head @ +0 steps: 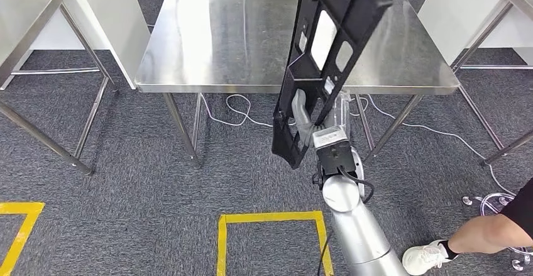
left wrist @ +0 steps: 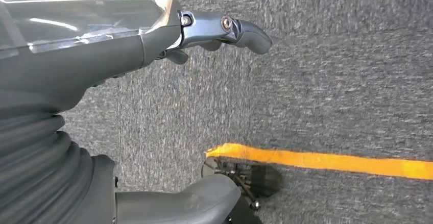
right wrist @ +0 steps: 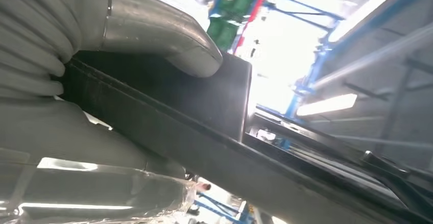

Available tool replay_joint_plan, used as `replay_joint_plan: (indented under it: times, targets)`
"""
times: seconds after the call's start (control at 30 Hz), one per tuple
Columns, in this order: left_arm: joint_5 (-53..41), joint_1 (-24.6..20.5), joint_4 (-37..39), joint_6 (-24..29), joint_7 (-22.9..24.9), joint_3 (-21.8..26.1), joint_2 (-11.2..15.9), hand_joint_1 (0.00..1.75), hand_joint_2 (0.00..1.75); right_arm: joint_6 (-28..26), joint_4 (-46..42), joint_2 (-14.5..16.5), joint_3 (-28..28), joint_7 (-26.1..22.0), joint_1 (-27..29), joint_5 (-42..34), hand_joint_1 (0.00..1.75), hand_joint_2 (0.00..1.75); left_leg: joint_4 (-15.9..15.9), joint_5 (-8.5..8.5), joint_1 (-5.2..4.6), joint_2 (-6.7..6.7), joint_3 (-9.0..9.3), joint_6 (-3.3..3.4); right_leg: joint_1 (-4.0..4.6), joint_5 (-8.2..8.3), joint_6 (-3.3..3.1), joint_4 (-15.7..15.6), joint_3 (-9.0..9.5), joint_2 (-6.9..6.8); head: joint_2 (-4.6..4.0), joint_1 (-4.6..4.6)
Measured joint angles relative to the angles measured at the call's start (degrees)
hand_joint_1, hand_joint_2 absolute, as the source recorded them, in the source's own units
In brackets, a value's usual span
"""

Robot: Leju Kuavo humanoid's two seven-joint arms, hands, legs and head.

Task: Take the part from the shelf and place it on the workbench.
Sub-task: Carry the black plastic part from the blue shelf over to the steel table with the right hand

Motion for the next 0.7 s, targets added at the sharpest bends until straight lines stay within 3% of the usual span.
replay_joint_plan:
  times: [0.03, 0.07, 0.1, 0.17, 0.23, 0.27, 0.33, 0.4, 0.47, 0.53, 0.57, 0.6, 0.67, 0.7]
  targets:
    - [-0.3, 0.0, 0.0, 0.1, -0.1, 0.0, 0.0, 0.0, 1.75, -0.5, 0.5, 0.1, 0.1, 0.4, 0.0, 0.6, 1.75, 1.75, 0.0, -0.49, -0.15, -0.16, 0.51, 0.12, 0.09, -0.97, -0.18, 1.6, -1.92, 0.0, 0.0, 0.0]
    - [-0.5, 0.0, 0.0, 0.1, -0.3, -0.1, -0.1, 0.0, 1.75, -1.0, 1.0, 0.1, 0.1, 0.8, -0.1, 1.2, 1.75, 1.75, 0.0, -1.0, -0.3, -0.36, 1.13, 0.16, 0.2, -1.05, -0.14, 1.3, -2.94, 0.0, 0.0, 0.03]
    - [-0.7, 0.0, 0.0, 0.2, -0.5, -0.2, -0.1, 0.0, 1.75, -1.5, 1.4, 0.2, 0.2, 1.1, -0.1, 1.7, 1.75, 1.75, 0.0, -1.51, -0.47, -0.54, 1.84, 0.15, 0.38, 0.15, 0.07, -1.0, -2.91, 0.0, 0.0, 0.05]
    - [-0.9, -0.1, 0.0, 0.1, -0.8, -0.4, -0.2, 0.0, 1.75, -2.0, 1.8, 0.4, 0.3, 1.5, -0.3, 2.5, 1.75, 1.75, 0.0, -2.6, -0.78, -0.75, 3.3, 0.03, 0.82, 5.42, 0.48, -8.4, -1.38, -0.12, 0.0, 0.01]
    - [-1.1, -0.3, 0.0, 0.0, -0.8, -0.5, -0.3, 0.0, 1.75, -2.2, 2.1, 0.5, 0.3, 1.7, -0.4, 2.9, 1.75, 1.75, -0.2, -3.58, -1.0, -0.89, 4.26, -0.44, 1.26, 9.59, -0.22, -13.1, 0.08, -0.27, 0.0, -0.02]
    - [-1.3, -0.4, 0.0, -0.1, -0.7, -0.5, -0.4, 0.0, 1.75, -2.3, 2.1, 0.5, 0.3, 1.9, -0.5, 3.1, 1.75, 1.75, -0.1, -3.79, -1.07, -0.91, 4.58, -0.73, 1.31, 10.42, -0.86, -13.8, 0.28, -0.29, 0.0, -0.06]
    - [-1.4, -0.5, 0.0, -0.2, -0.3, -0.6, -0.4, 0.0, 1.75, -2.5, 2.2, 0.7, 0.4, 2.2, -0.5, 3.4, 1.75, 1.75, 0.4, -4.04, -1.0, -0.79, 4.71, -1.23, 0.94, 10.59, -1.92, -14.5, 1.39, -0.14, 0.0, 0.0]
    - [-1.5, -0.6, 0.0, -0.3, 0.1, -0.9, -0.4, 0.0, 1.75, -2.7, 2.2, 1.0, 0.4, 2.3, -0.6, 3.8, 1.75, 1.75, 3.6, -4.89, -0.78, -0.55, 3.21, -1.75, 0.43, 10.4, -2.61, -15.0, 2.74, -0.02, 0.0, -0.06]
    - [-1.6, -0.6, 0.0, -0.3, 0.3, -1.3, -0.4, 0.0, 1.75, -3.0, 2.2, 1.3, 0.4, 2.4, -0.5, 4.1, 1.75, 1.75, 10.5, -7.34, -0.44, -0.32, -0.97, -2.51, 0.29, 9.85, -3.18, -15.2, 3.63, 0.0, 0.0, -0.12]
    - [-1.6, -0.6, 0.0, -0.3, 0.5, -1.4, -0.4, 0.0, 1.75, -3.0, 2.3, 1.4, 0.4, 2.4, -0.4, 4.3, 1.75, 1.75, 16.1, -9.52, 0.03, -0.15, -5.47, -3.28, 0.24, 9.08, -3.34, -15.2, 4.36, 0.11, 0.0, -0.13]
    - [-1.6, -0.6, 0.0, -0.3, 0.5, -1.5, -0.4, 0.0, 1.75, -3.0, 2.3, 1.5, 0.4, 2.5, -0.3, 4.5, 1.75, 1.75, 16.3, -9.22, 0.27, -0.06, -6.59, -3.57, 0.17, 8.63, -3.17, -15.2, 4.85, 0.19, 0.0, -0.13]
    - [-1.5, -0.6, 0.0, -0.2, 0.6, -1.5, -0.4, 0.0, 1.75, -3.0, 2.3, 1.5, 0.4, 2.5, -0.2, 4.6, 1.75, 1.75, 14.4, -7.59, 0.54, 0.04, -6.64, -3.82, 0.05, 8.13, -2.96, -15.2, 5.48, 0.28, 0.0, -0.14]
    - [-1.4, -0.5, 0.0, -0.1, 0.6, -1.5, -0.4, 0.0, 1.75, -3.0, 2.4, 1.6, 0.4, 2.5, -0.1, 5.0, 1.75, 1.75, 6.8, -1.94, 1.05, 0.18, -4.57, -4.15, -0.13, 6.99, -2.32, -15.1, 6.81, 0.39, 0.0, -0.16]
    - [-1.4, -0.6, 0.0, -0.1, 0.6, -1.5, -0.4, 0.0, 1.75, -3.0, 2.4, 1.7, 0.4, 2.5, -0.1, 5.3, 1.75, 1.75, 3.6, -0.32, 1.15, 0.21, -3.53, -4.03, -0.09, 6.42, -1.92, -15.0, 7.29, 0.46, 0.0, -0.21]
